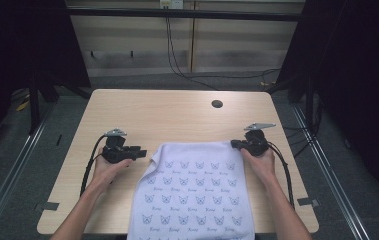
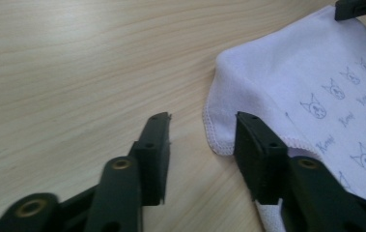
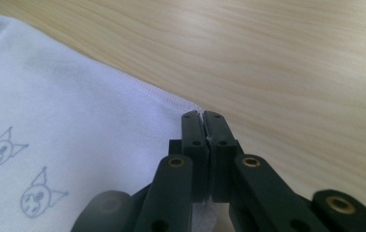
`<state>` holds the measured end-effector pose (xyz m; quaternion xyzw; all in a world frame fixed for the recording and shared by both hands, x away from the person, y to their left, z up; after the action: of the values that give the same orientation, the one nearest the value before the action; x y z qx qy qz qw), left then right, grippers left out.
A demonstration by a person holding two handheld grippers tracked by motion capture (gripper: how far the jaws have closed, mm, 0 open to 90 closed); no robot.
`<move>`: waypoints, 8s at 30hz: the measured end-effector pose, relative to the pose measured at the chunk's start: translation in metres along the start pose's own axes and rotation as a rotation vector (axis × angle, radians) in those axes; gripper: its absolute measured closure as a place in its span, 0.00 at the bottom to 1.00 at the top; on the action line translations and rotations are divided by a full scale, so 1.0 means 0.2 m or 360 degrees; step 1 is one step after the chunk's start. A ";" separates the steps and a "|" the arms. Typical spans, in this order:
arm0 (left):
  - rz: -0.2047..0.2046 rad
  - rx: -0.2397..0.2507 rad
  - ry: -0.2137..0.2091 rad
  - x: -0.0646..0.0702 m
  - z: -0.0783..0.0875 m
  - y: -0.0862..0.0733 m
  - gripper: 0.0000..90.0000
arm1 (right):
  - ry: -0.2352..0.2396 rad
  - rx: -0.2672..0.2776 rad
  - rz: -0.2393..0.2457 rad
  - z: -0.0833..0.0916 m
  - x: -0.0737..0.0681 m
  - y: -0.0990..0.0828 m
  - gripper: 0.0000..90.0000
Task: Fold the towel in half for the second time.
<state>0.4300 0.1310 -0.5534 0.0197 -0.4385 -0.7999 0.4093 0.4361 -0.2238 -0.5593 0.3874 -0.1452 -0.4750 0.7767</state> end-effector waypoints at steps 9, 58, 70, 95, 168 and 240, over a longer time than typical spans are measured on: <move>0.0055 0.0010 -0.0093 0.07 -0.16 0.07 0.46 | 0.0027 -0.0011 -0.0005 0.04 0.01 -0.06 0.98; -0.0309 0.0522 -0.0185 0.26 0.54 0.74 0.97 | 0.0268 0.0612 0.0120 0.70 -0.18 0.90 0.99; -0.0368 0.0229 -0.0395 0.57 0.58 0.00 0.96 | 0.0472 0.0237 0.0209 0.81 -0.56 -0.02 0.99; -0.0397 -0.0237 -0.0225 0.46 -0.05 -0.25 0.97 | 0.0202 -0.0336 0.0128 0.46 -0.40 -0.53 1.00; -0.0601 -0.0253 -0.0604 1.02 -0.05 -0.25 0.67 | 0.0302 -0.0226 0.0171 0.23 -0.36 -0.32 0.99; -0.0477 0.0009 -0.0467 0.74 0.67 -0.50 0.90 | 0.0486 0.0000 0.0260 0.85 -0.69 -0.49 0.97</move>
<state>0.2161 0.1511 -0.4946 -0.0309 -0.4879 -0.8448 0.2175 0.2033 -0.2090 -0.4998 0.4420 -0.0566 -0.3458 0.8257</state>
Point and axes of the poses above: each handheld gripper's, and its own axes: z roughly backward along the jaws, y roughly out of its top, x roughly to its right, the point moved 10 cm from there along -z, roughly forward along the jaws
